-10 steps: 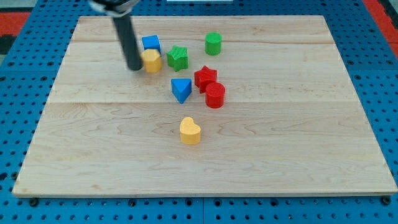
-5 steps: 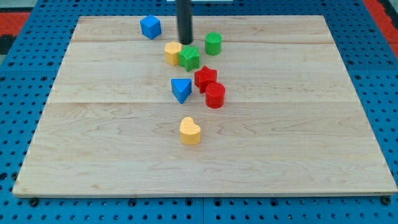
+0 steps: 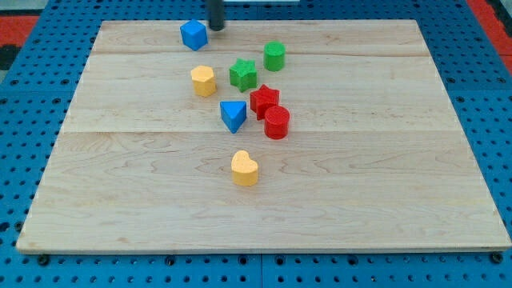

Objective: Move the yellow hexagon and blue cube diagonal to each other

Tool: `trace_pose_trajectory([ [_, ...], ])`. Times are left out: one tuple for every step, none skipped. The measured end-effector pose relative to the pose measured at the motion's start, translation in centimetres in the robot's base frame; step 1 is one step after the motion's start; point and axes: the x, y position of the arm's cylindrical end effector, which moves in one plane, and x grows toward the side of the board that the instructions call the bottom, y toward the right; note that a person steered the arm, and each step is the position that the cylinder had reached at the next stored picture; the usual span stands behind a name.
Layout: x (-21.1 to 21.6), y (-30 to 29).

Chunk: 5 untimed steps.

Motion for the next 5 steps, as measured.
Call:
trace_pose_trajectory([
  [2.8,-6.3],
  [3.9,1.2],
  [6.8,7.5],
  [4.1,15.7],
  [2.8,17.4],
])
